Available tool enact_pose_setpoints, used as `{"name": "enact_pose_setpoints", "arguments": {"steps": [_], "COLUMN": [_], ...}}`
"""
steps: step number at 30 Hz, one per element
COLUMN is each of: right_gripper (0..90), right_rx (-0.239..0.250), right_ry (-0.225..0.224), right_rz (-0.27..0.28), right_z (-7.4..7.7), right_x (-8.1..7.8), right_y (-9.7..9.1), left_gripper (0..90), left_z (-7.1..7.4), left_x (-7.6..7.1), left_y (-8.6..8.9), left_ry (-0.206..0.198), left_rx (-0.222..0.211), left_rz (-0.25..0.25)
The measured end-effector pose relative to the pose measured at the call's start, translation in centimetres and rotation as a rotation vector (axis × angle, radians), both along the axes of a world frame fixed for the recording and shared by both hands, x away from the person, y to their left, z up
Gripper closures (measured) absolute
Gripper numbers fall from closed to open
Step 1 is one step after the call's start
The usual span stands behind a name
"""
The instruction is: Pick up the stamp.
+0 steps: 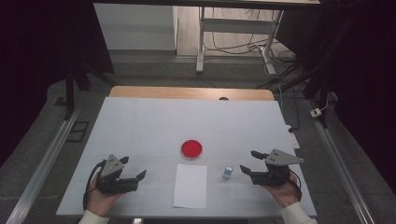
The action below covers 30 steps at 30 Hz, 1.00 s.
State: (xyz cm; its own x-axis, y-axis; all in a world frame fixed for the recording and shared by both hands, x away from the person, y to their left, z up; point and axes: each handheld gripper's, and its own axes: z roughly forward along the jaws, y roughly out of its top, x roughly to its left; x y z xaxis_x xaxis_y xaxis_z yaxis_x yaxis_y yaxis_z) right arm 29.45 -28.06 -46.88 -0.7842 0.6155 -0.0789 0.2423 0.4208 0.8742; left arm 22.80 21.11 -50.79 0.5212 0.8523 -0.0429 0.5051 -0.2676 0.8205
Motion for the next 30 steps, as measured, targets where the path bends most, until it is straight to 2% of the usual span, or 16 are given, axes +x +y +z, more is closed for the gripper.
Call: {"name": "enact_pose_setpoints", "arguments": {"steps": [8,12,15,17,23,25,28,30], "right_gripper": [29.5,29.5,29.5,29.5,29.4,29.4,29.3,29.1], "right_rx": [-0.005,-0.043,-0.05,-0.073,-0.105,-0.095,-0.118,-0.121], "right_ry": [0.012,0.028,0.041,0.057,0.06,0.062,0.073,0.097], "right_rz": [0.041,0.07,0.079,0.089,0.129,0.132,0.133,0.16], "right_z": [0.6,1.5,2.0,2.6,4.2,4.3,4.3,3.5], "right_x": [0.0,0.1,0.3,0.5,1.0,1.1,1.4,1.8], "right_y": [1.4,2.1,2.6,3.5,5.5,5.9,6.6,7.2], "left_gripper": [16.8,16.7,16.8,16.8,16.8,16.8,16.9,17.0], "left_z": [-0.1,0.0,0.0,-0.1,-0.2,-0.2,-0.3,-0.3], "left_x": [0.0,0.0,0.1,0.2,0.4,0.5,0.4,0.5], "left_y": [-0.1,-0.1,-0.2,-0.2,-0.4,-0.5,-0.5,-0.5], "left_ry": [0.002,0.002,0.002,0.003,0.003,0.004,0.005,0.006], "left_rx": [0.003,-0.003,-0.001,0.004,0.01,0.014,0.016,0.019], "left_rz": [-0.003,-0.001,-0.004,-0.007,-0.018,-0.019,-0.018,-0.018]}}
